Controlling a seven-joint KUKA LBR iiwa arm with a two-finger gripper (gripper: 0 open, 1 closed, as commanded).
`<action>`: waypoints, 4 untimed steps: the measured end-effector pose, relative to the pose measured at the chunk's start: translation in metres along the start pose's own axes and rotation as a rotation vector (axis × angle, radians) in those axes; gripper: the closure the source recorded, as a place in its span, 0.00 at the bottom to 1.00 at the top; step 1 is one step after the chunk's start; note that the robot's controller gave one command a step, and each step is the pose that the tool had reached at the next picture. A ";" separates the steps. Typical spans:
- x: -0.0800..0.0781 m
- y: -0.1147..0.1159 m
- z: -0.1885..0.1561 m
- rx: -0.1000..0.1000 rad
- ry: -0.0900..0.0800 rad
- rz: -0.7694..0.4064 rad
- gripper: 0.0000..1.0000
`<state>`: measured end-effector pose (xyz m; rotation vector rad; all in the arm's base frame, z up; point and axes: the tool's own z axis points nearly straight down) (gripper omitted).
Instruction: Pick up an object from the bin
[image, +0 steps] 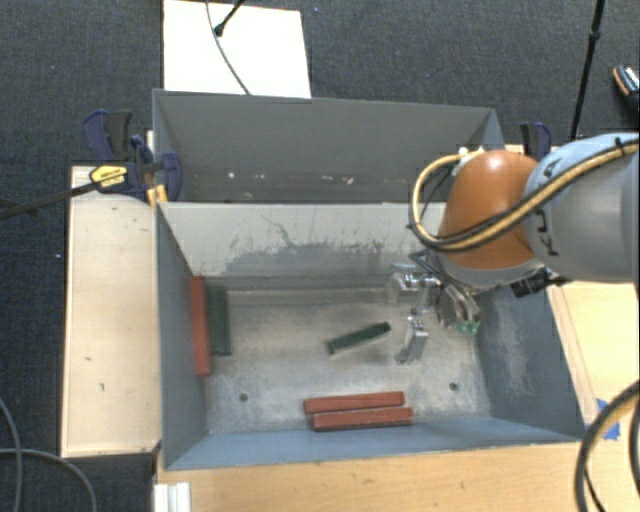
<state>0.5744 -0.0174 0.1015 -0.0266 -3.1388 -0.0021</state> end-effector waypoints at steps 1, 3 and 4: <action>-0.006 0.027 0.032 0.000 0.000 -0.069 0.00; 0.020 0.019 0.031 0.001 -0.004 -0.242 1.00; 0.012 0.023 -0.123 0.003 -0.014 -0.227 1.00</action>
Offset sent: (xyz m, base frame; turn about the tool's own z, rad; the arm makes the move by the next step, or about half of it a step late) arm 0.0062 0.0255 -0.0315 -0.0694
